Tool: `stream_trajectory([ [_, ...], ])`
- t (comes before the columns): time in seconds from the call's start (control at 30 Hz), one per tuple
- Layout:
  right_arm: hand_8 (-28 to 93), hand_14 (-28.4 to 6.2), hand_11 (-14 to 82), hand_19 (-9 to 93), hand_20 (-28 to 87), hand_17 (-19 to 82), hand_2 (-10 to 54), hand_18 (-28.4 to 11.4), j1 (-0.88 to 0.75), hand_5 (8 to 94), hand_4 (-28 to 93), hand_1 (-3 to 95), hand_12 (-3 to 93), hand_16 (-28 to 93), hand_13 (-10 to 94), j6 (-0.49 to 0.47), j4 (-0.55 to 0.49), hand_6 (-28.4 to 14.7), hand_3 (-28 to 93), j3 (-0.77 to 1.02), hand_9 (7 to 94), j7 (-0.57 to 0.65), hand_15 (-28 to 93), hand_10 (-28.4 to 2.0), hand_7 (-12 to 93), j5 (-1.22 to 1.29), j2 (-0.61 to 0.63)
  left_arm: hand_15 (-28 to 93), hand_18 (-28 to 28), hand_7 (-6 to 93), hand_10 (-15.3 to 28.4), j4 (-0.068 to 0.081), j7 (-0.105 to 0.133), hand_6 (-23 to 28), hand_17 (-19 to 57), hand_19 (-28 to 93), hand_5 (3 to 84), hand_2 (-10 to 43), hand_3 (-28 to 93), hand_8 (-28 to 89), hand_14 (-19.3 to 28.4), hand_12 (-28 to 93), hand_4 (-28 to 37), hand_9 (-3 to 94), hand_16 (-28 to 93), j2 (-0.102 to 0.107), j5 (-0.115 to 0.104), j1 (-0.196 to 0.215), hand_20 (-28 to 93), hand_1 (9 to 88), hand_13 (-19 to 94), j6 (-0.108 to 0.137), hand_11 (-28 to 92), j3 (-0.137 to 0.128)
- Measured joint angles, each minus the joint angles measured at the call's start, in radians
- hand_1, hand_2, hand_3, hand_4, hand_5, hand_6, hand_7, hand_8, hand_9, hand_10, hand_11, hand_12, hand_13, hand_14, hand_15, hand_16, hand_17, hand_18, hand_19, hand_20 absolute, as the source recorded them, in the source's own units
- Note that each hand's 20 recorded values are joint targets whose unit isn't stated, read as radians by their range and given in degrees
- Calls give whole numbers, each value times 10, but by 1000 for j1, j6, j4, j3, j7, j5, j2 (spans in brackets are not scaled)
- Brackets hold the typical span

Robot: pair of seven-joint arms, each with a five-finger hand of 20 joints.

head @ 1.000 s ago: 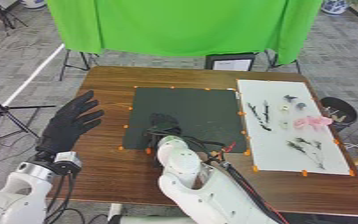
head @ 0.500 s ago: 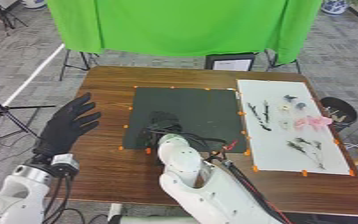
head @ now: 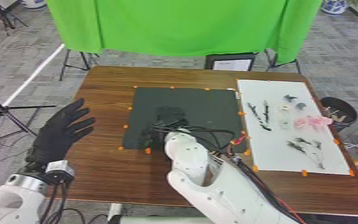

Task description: Arrange flowers

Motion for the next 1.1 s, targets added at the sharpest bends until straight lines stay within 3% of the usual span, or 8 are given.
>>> stream_trajectory([
  [0.13,-90,-124,522,711,358,195,-38,-243,-4,602,-249,105,383,327,619,0,-84,-52,802,41,654,2,732,-135,260,106,50,313,219,189,114,-6,-2,35,-97,396,254,-37,710,-106,161,176,-283,219,1,-15,1,18,99,241,180,1,183,-9],
  [0.23,-104,-120,453,676,347,165,-73,-249,-13,531,-249,155,313,269,571,17,-163,-58,841,98,582,-8,674,-143,269,249,102,314,219,189,115,-10,-3,35,-97,396,254,-38,712,-105,161,176,-283,220,1,-24,1,31,99,241,180,1,183,-15],
  [0.53,-145,-113,387,620,339,103,-95,-241,-103,379,-281,223,272,195,406,107,-337,-58,893,313,401,-51,612,-147,337,455,326,316,219,189,114,-11,-4,35,-97,396,254,-37,711,-105,162,175,-283,220,0,-37,1,45,100,241,181,1,183,-23],
  [0.63,-136,-119,373,616,342,98,-95,-239,-163,372,-282,201,273,179,388,102,-378,-66,877,391,391,-61,613,-150,310,443,413,316,219,188,115,-11,-4,36,-97,396,255,-37,712,-105,162,176,-283,220,0,-39,1,47,100,241,180,1,184,-24],
  [0.8,-107,-126,497,627,348,111,-95,-236,-269,389,-283,157,326,181,404,72,-418,-108,846,498,389,-32,668,-170,313,334,543,316,219,188,115,-15,-4,36,-97,395,254,-36,711,-105,162,176,-283,220,0,-46,1,52,99,242,180,1,183,-27],
  [1.1,-130,-147,611,694,362,165,-95,-233,-431,512,-283,176,421,279,496,16,-435,-74,737,677,498,108,803,-164,390,255,681,316,218,188,114,-20,-4,36,-97,395,254,-36,711,-105,161,176,-283,220,0,-55,2,63,99,242,180,3,184,-33],
])
